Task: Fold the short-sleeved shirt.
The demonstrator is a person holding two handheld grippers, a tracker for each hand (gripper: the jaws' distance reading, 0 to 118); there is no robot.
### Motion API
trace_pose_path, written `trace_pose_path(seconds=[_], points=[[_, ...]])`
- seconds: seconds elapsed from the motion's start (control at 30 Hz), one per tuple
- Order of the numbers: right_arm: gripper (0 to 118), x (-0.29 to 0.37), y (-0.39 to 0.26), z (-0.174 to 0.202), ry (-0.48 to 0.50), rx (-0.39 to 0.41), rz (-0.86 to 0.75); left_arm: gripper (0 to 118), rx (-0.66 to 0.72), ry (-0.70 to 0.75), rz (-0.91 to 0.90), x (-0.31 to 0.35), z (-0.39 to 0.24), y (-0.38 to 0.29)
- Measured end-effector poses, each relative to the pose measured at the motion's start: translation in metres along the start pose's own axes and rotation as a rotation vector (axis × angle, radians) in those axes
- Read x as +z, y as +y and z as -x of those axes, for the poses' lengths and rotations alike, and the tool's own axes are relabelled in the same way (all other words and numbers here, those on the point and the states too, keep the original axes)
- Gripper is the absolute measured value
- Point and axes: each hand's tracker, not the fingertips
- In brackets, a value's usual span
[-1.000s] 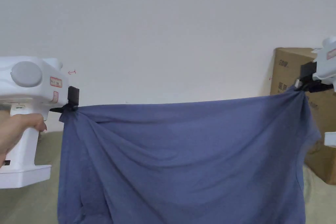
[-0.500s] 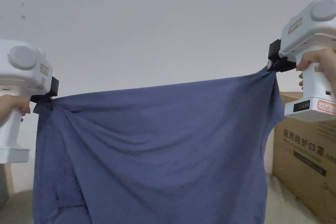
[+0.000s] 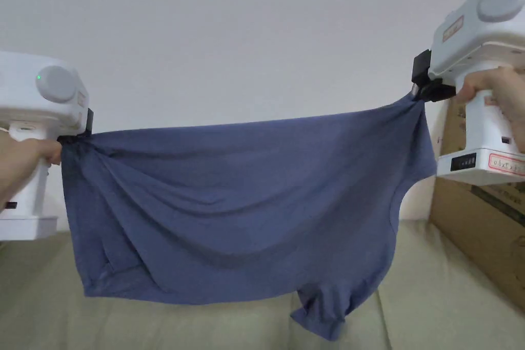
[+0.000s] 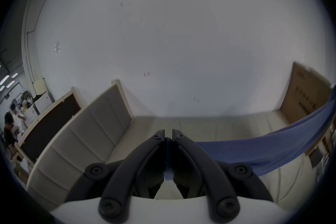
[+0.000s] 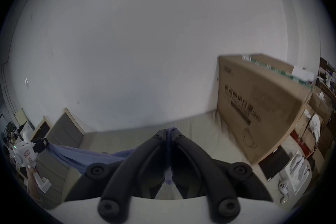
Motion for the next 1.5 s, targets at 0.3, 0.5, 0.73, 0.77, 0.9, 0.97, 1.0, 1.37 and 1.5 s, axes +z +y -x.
trace_pose_path(seconds=[0.3,0.5,0.73,0.77,0.9,0.97,1.0,1.37,1.5], points=[[5,-0.163,-0.194,-0.023,-0.097,0.088,0.402,6,-0.036,0.025,0.384,-0.125,-0.055,-0.209],[5,-0.178,-0.284,-0.044,-0.098,0.064,0.555,6,-0.066,0.011,0.445,-0.133,-0.033,-0.265],[5,-0.092,-0.304,-0.081,-0.053,0.057,0.565,6,-0.076,-0.079,0.392,-0.031,0.008,-0.289],[5,-0.067,-0.310,-0.085,-0.028,0.070,0.546,6,-0.070,-0.087,0.378,-0.009,0.014,-0.296],[5,0.046,-0.354,-0.097,0.017,0.077,0.548,6,-0.078,-0.125,0.347,0.087,0.034,-0.334],[5,0.097,-0.384,-0.107,0.049,0.055,0.579,6,-0.110,-0.100,0.336,0.127,0.042,-0.357],[5,0.121,-0.400,-0.112,0.067,0.047,0.591,6,-0.127,-0.093,0.330,0.148,0.047,-0.371],[5,0.262,-0.526,-0.128,0.056,0.054,0.714,7,-0.118,-0.135,0.429,0.256,0.087,-0.481],[22,0.257,-0.512,-0.109,0.007,0.123,0.698,65,-0.027,-0.165,0.417,0.260,0.095,-0.480]])
